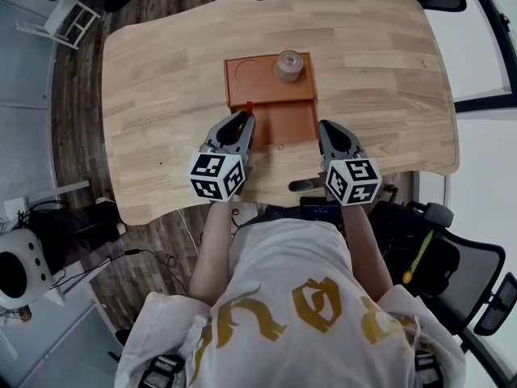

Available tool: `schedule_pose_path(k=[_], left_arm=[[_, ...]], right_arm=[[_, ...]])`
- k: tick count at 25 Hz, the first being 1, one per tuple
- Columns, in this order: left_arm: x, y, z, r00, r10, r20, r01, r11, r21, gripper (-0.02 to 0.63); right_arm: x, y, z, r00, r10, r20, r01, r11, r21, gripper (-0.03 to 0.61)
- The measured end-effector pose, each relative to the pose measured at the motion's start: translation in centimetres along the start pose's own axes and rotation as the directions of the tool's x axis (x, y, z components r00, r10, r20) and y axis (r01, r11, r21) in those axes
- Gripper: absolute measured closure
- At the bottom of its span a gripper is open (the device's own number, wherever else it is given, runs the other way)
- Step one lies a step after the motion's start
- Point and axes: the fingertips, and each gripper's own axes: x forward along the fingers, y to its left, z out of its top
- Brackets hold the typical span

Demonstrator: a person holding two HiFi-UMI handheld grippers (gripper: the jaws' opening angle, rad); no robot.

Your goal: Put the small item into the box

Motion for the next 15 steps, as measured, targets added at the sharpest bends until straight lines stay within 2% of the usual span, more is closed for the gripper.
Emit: schedule_pose_path(k=[15], left_arm=[[2.8,-0.8,-4.0,0.988,-0.055,-0.145,0.062,0.997,0.046,0.554]], right_arm=[[0.7,-1.1,-2.3,0.998,-0.005,-0.064,0.006,1.0,0.018,0.567]])
